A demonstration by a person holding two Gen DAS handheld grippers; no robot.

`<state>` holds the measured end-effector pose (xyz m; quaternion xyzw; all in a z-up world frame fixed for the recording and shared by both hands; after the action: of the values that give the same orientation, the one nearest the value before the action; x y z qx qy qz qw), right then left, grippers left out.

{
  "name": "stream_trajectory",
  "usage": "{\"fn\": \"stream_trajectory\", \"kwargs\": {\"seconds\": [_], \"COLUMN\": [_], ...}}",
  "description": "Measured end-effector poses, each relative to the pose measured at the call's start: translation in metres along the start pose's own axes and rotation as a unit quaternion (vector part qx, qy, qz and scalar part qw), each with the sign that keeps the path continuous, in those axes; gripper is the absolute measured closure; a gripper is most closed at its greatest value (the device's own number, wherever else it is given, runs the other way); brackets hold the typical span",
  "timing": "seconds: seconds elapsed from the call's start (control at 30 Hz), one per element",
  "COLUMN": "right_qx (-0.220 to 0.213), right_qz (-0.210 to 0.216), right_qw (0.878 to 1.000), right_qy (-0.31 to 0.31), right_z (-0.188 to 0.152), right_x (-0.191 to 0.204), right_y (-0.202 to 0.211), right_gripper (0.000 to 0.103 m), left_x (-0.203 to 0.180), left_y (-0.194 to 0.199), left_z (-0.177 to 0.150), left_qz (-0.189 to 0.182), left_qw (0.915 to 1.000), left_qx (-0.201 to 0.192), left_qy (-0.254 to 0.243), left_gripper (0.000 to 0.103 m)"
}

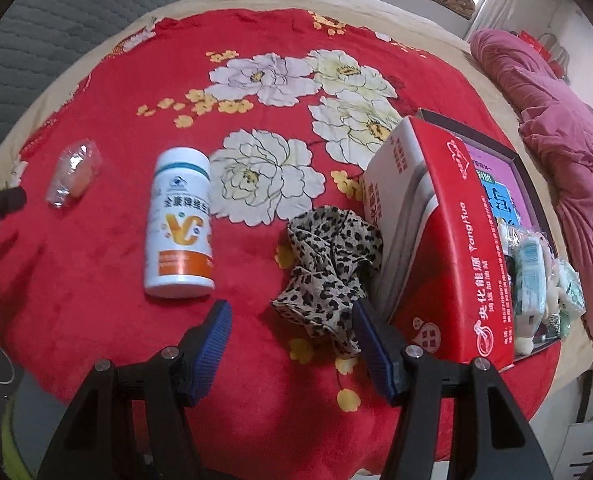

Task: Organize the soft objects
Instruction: 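Grasp the clear plastic bag with the left tool while the right tool grasps the leopard scrunchie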

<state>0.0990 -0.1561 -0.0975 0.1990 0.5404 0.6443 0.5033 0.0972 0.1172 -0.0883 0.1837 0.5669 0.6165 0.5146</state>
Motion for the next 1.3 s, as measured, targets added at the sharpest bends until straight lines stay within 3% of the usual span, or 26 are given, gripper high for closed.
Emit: {"fn": "stream_trajectory", "kwargs": {"seconds": [0.53,0.87,0.97,1.0,1.1,1.2,1.27,1.3], "right_qx": [0.005,0.043,0.044,0.045,0.045,0.049,0.044,0.042], "right_qz": [-0.005,-0.115,-0.129,-0.134,-0.127,-0.091,-0.072,-0.068], "right_qw": [1.0,0.989,0.986,0.986,0.987,0.992,0.995,0.996], "right_qy": [-0.002,0.081,0.091,0.093,0.093,0.066,0.045,0.038], "right_z": [0.001,0.01,0.011,0.012,0.013,0.013,0.012,0.012], "right_x": [-0.009,0.005,0.008,0.008,0.006,-0.002,-0.007,-0.009], "right_y": [-0.017,-0.046,-0.05,-0.051,-0.053,-0.06,-0.059,-0.057], "right_gripper": [0.041,0.041,0.042,0.046,0.075,0.081,0.084,0.085], "left_x": [-0.011,-0.011,-0.013,-0.014,-0.017,-0.021,-0.025,-0.025], "left_y": [-0.046,-0.071,-0.075,-0.076,-0.079,-0.082,-0.084,-0.085], "left_z": [0.021,0.031,0.032,0.033,0.034,0.034,0.032,0.031], "left_qz": [0.029,0.039,0.042,0.04,0.037,0.046,0.058,0.062], "left_qw": [0.9994,0.9988,0.9987,0.9988,0.999,0.9986,0.9981,0.9978], "left_qx": [0.017,0.027,0.026,0.024,0.025,0.023,0.019,0.018], "left_qy": [-0.004,0.012,0.012,0.012,0.011,0.002,-0.009,-0.013], "left_gripper": [0.026,0.026,0.026,0.026,0.026,0.029,0.043,0.044]}}
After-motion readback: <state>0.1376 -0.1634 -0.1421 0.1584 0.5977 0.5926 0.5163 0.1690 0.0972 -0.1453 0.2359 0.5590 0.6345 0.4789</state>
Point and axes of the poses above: each gripper's, at about its wrist camera, not at the fingertips, and y roughly against the way its jaws point, x to its left, z to its top, the point moved 2 cm from there along -y, roughly the way its jaws point, and after that the axes turned 14 degrees about y, right-handed, at the moved point
